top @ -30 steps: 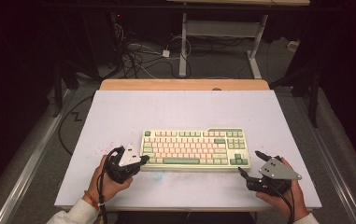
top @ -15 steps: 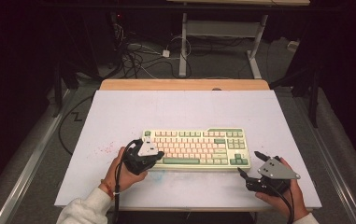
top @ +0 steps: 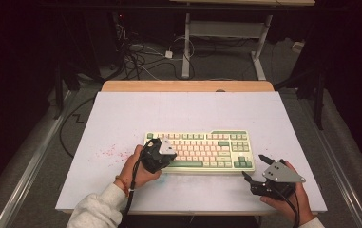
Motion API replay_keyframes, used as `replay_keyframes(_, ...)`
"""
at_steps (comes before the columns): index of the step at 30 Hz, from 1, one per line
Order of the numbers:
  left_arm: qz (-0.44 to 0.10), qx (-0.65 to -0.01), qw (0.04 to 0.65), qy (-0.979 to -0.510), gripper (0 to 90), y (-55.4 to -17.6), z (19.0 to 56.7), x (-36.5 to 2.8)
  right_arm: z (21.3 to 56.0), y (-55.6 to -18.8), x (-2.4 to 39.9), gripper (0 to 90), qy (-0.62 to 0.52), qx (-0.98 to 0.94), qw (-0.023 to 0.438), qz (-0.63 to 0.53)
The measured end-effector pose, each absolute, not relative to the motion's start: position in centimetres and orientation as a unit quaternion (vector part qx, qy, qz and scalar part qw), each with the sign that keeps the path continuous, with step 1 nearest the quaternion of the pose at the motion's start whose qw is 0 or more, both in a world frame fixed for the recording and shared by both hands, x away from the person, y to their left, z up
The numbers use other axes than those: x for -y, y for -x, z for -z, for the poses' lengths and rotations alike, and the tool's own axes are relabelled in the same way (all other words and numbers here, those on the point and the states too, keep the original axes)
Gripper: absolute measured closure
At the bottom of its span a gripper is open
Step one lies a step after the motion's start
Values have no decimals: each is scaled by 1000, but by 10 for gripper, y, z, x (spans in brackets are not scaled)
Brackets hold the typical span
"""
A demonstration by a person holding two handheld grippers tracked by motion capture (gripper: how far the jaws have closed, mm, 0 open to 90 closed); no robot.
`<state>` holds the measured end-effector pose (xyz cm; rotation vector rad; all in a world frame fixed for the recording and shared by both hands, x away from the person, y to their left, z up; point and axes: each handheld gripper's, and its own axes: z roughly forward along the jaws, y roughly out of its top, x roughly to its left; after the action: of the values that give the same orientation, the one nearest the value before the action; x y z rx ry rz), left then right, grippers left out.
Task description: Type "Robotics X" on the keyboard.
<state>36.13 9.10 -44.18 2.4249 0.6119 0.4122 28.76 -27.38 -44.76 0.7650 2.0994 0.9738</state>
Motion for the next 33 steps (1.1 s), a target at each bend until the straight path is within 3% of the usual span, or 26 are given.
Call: replay_keyframes(33,-163,-233,287,-915,855,-366,444,-88,450,-287,272,239,-292,-813,342,-371)
